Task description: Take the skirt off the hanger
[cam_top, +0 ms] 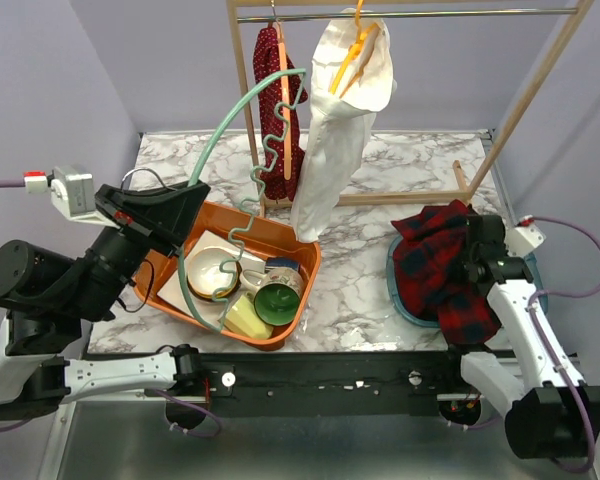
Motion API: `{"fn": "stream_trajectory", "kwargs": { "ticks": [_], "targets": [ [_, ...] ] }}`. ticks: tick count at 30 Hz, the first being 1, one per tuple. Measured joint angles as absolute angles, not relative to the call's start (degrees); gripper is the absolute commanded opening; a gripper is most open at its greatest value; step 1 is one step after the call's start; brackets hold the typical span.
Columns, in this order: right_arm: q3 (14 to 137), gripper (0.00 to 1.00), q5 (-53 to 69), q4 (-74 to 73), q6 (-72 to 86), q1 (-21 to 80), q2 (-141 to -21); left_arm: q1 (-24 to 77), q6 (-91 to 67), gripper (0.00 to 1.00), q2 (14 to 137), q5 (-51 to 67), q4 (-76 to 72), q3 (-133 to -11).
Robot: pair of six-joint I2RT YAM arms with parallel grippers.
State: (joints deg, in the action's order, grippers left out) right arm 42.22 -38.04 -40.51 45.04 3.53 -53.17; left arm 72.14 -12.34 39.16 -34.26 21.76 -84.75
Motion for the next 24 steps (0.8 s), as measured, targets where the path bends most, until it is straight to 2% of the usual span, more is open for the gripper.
{"fn": "stream_trajectory", "kwargs": {
  "ticks": [1, 4, 5, 6, 7, 10, 13, 15, 16, 18, 19, 24],
  "targets": [
    [41.52, 0.46, -37.39, -40.64, 45.58, 1.98, -53.41, 72.14, -12.19, 0.00, 39.53, -34.26, 22.33, -84.82],
    [39.59, 0.61, -35.35, -43.57, 47.35, -2.00, -53.91, 72.14, -11.81, 0.00, 40.69, -34.28, 23.53, -84.86],
    [39.62, 0.63, -35.27, -44.27, 47.40, -2.46, -53.80, 72.14, -11.79, 0.00, 41.15, -34.26, 23.97, -84.97],
    [40.10, 0.69, -35.29, -45.50, 47.51, -2.79, -53.43, 72.14, -11.75, 0.00, 41.56, -34.26, 24.58, -85.21],
    [40.53, 0.81, -35.53, -46.61, 47.35, -2.92, -53.08, 72.14, -11.70, 0.00, 41.89, -34.26, 25.12, -85.52],
    [45.12, 0.91, -37.28, -51.20, 45.74, -3.11, -49.60, 72.14, -11.55, 0.00, 43.07, -34.26, 26.48, -86.48],
    [53.78, 0.91, -40.01, -54.02, 43.22, -3.11, -45.15, 72.14, -11.44, 0.00, 43.42, -34.26, 26.63, -86.63],
    [58.24, 0.86, -41.06, -54.19, 41.45, -3.11, -43.22, 72.14, -11.33, 0.00, 43.57, -34.24, 26.87, -86.67],
    [60.05, 0.78, -41.36, -54.59, 40.47, -3.11, -42.46, 72.14, -11.31, 0.00, 43.68, -34.24, 26.96, -86.70],
    [63.22, 0.68, -40.95, -54.50, 38.04, -3.11, -41.54, 72.14, -11.33, 0.00, 43.90, -33.98, 27.29, -86.70],
    [64.34, 0.63, -38.94, -54.04, 35.94, -3.11, -41.39, 72.14, -11.33, 0.00, 44.01, -33.82, 27.44, -86.70],
    [62.19, 0.56, -24.32, -49.58, 32.23, -3.20, -40.82, 72.14, -11.22, 0.00, 44.45, -31.57, 28.49, -86.76]
  ]
}}
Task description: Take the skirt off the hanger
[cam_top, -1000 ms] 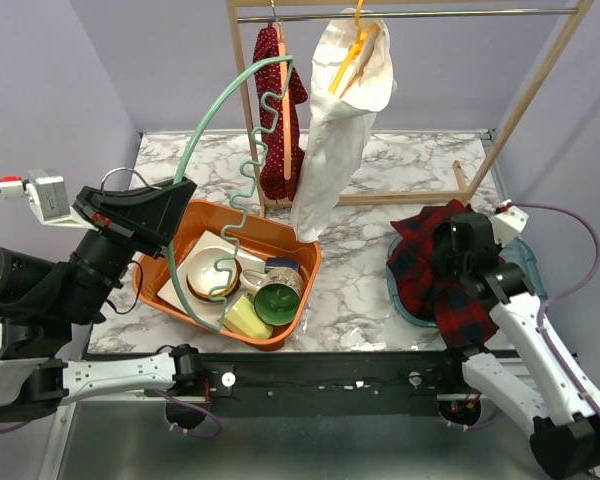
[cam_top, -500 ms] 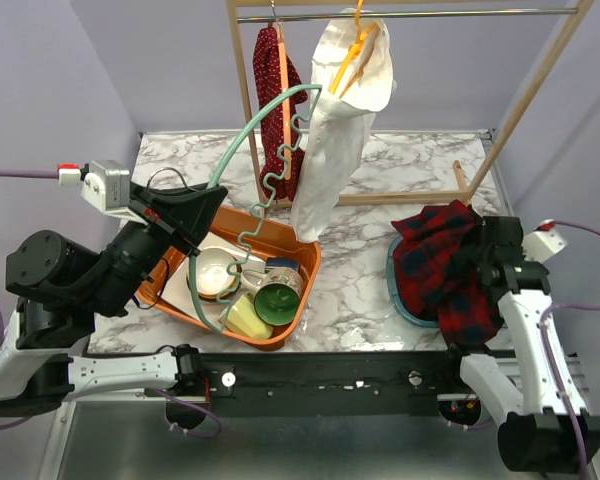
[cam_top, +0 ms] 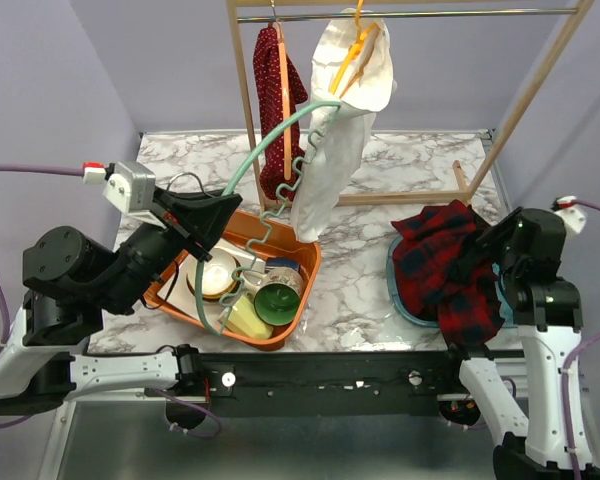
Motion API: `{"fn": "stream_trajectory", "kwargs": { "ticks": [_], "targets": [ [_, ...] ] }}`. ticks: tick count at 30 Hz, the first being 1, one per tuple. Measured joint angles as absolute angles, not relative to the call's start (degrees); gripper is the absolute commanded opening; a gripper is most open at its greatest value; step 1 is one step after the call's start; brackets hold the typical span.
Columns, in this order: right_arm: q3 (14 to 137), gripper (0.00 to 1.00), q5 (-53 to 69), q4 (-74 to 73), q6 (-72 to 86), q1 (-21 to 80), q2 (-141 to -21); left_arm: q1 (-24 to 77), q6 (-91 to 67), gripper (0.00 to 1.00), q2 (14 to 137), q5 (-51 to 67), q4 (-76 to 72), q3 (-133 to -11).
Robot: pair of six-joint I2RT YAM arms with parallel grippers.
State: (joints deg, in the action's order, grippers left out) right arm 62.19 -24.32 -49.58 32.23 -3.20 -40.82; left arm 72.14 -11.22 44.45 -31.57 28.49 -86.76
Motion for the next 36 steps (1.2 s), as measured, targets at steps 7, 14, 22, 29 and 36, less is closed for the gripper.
{"fn": "stream_trajectory", "kwargs": {
  "ticks": [7, 14, 22, 29, 36],
  "targets": [
    [40.97, 0.61, -13.72, -42.89, 35.55, -3.22, -43.57, 72.14, -9.45, 0.00, 48.97, -21.63, 32.56, -90.04],
    [48.42, 0.98, -9.50, -47.86, 28.25, -3.22, -47.55, 72.12, -9.41, 0.00, 52.95, -11.03, 38.52, -94.04],
    [86.24, 0.99, 20.38, -48.58, 13.10, -3.05, -47.33, 72.14, -10.55, 0.00, 50.35, 0.03, 43.11, -89.12],
    [81.45, 1.00, 59.94, -28.62, 18.65, -2.46, -41.58, 72.14, -10.55, 0.00, 50.00, 3.14, 49.65, -88.71],
    [78.83, 1.00, 75.83, -24.03, 19.25, -2.17, -40.86, 72.14, -10.39, 0.00, 52.53, 6.28, 52.93, -89.67]
  ]
}}
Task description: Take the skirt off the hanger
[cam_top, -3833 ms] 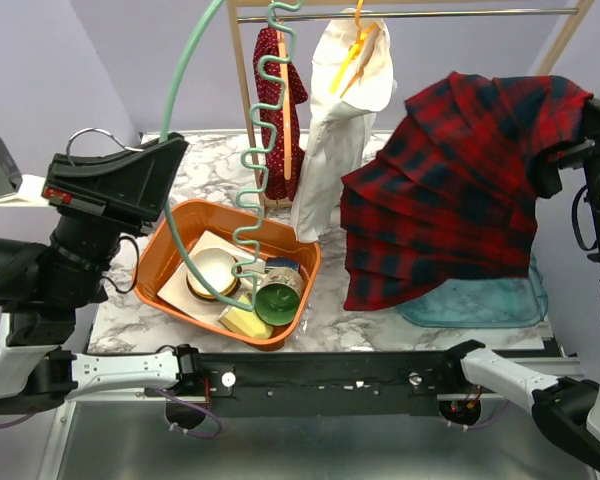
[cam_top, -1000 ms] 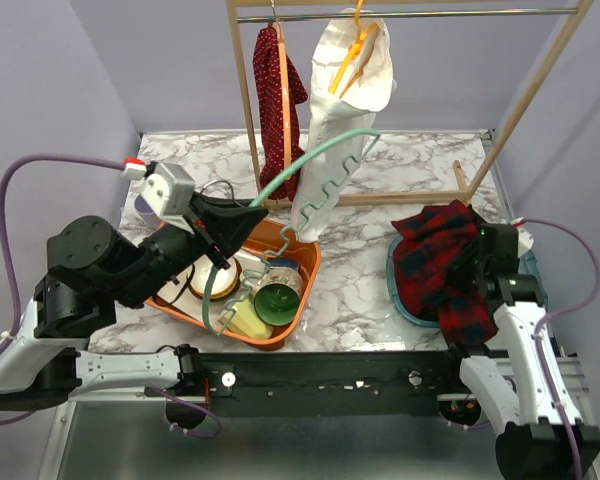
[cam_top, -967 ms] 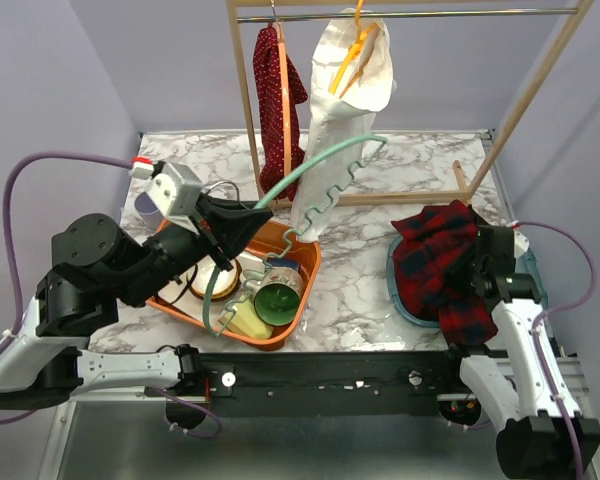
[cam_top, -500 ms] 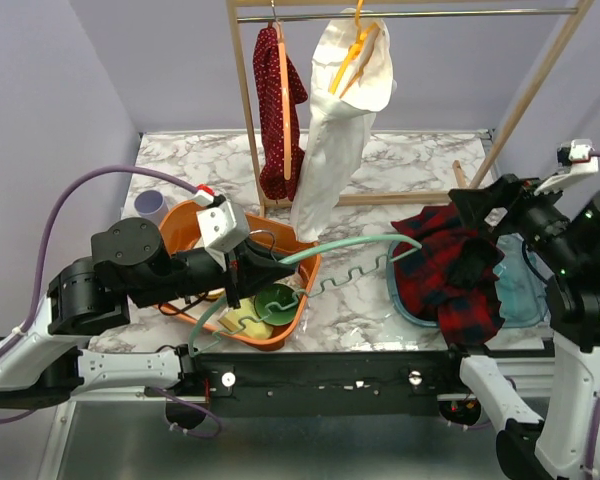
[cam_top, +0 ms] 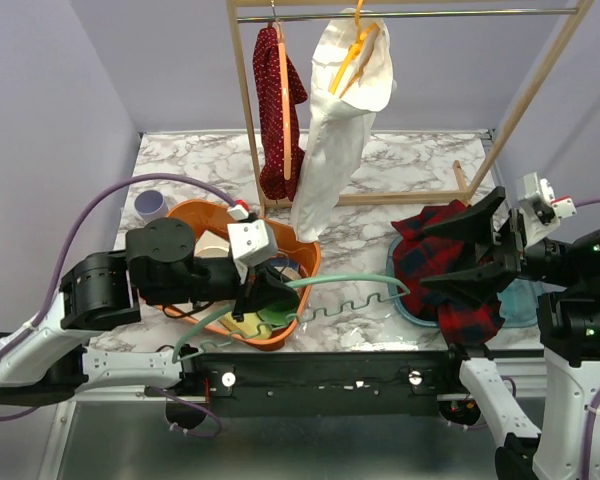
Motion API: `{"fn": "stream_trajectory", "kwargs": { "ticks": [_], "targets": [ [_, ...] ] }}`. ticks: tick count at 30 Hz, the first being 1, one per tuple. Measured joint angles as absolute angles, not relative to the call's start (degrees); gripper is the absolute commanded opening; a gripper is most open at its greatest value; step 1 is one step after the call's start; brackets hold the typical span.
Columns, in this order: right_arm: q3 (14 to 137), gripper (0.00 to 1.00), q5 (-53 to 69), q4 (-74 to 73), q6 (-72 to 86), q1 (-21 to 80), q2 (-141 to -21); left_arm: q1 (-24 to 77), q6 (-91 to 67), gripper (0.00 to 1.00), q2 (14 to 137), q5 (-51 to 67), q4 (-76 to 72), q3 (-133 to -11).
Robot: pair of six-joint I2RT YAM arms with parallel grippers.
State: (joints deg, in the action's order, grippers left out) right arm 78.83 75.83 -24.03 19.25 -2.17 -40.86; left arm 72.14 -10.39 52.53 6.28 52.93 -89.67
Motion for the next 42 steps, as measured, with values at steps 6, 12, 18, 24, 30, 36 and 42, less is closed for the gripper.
{"fn": "stream_trajectory", "kwargs": {
  "ticks": [6, 12, 18, 24, 30, 36, 42],
  "targets": [
    [74.52, 1.00, 79.64, -26.22, 17.19, -0.69, -39.62, 72.14, -9.41, 0.00, 57.04, 9.08, 53.19, -92.03],
    [73.49, 0.96, 78.81, -34.39, 9.47, 3.31, -41.10, 72.14, -7.66, 0.00, 61.95, 11.77, 53.84, -96.66],
    [67.70, 0.87, 76.12, -40.47, 4.19, 7.18, -41.23, 72.14, -4.64, 0.00, 68.18, 12.51, 55.66, -104.53],
    [68.05, 0.01, 71.48, -44.45, 0.30, 8.23, -40.73, 72.07, -2.68, 0.00, 73.34, 12.43, 56.07, -109.30],
    [72.20, 0.01, 71.31, -44.42, -5.67, 9.54, -39.53, 71.88, -3.66, 0.66, 73.30, 11.07, 55.66, -111.11],
    [72.40, 0.01, 64.27, -46.52, -5.61, 9.28, -39.31, 71.88, -2.55, 0.99, 72.01, 4.14, 55.40, -108.66],
    [72.38, 0.01, 52.49, -52.25, -5.43, 8.91, -38.46, 72.14, -2.37, 0.99, 69.89, -1.50, 55.20, -107.94]
  ]
}}
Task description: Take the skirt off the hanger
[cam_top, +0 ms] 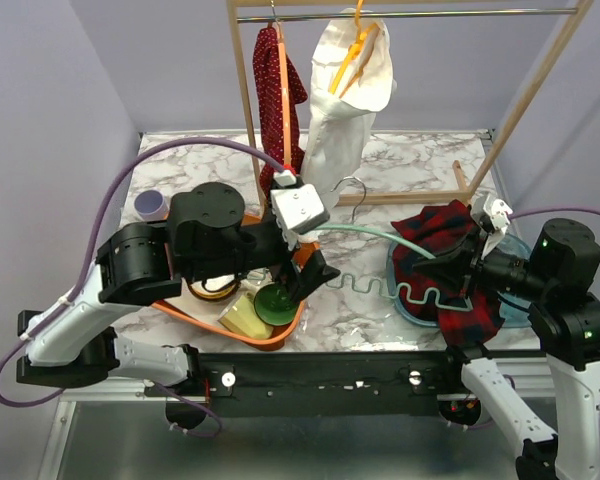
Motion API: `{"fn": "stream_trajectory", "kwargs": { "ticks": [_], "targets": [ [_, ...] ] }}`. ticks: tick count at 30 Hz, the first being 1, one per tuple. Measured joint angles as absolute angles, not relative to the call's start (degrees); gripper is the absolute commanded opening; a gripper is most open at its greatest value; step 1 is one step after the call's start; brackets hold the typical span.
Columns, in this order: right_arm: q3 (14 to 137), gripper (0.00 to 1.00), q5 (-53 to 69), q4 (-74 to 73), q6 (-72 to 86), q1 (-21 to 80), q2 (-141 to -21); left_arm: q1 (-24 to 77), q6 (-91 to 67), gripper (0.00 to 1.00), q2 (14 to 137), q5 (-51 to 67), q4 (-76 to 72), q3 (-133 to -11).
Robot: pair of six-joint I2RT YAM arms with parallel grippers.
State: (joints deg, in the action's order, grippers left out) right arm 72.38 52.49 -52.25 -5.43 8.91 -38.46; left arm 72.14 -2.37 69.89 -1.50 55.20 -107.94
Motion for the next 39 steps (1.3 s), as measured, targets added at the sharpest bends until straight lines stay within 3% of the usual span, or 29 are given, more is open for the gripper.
{"fn": "stream_trajectory", "kwargs": {
  "ticks": [6, 10, 23, 31, 39],
  "targets": [
    [75.50, 0.01, 40.25, -58.94, -4.91, 8.75, -36.25, 72.12, -3.31, 0.99, 66.15, -9.26, 52.71, -107.92],
    [84.09, 0.00, 31.18, -63.96, -4.49, 8.78, -35.00, 72.12, -4.95, 0.99, 62.41, -11.99, 49.30, -106.45],
    [95.11, 0.00, 0.97, -70.87, -3.49, 8.78, -32.64, 72.14, -9.74, 0.99, 55.24, -15.05, 45.58, -103.48],
    [94.96, 0.01, -14.46, -65.21, -5.43, 8.78, -38.65, 72.14, -11.86, 0.99, 55.33, -16.29, 45.95, -101.43],
    [94.54, 0.00, -17.34, -49.30, -8.08, 8.78, -49.25, 72.14, -12.51, 0.99, 55.44, -21.26, 45.93, -97.78]
  ]
}}
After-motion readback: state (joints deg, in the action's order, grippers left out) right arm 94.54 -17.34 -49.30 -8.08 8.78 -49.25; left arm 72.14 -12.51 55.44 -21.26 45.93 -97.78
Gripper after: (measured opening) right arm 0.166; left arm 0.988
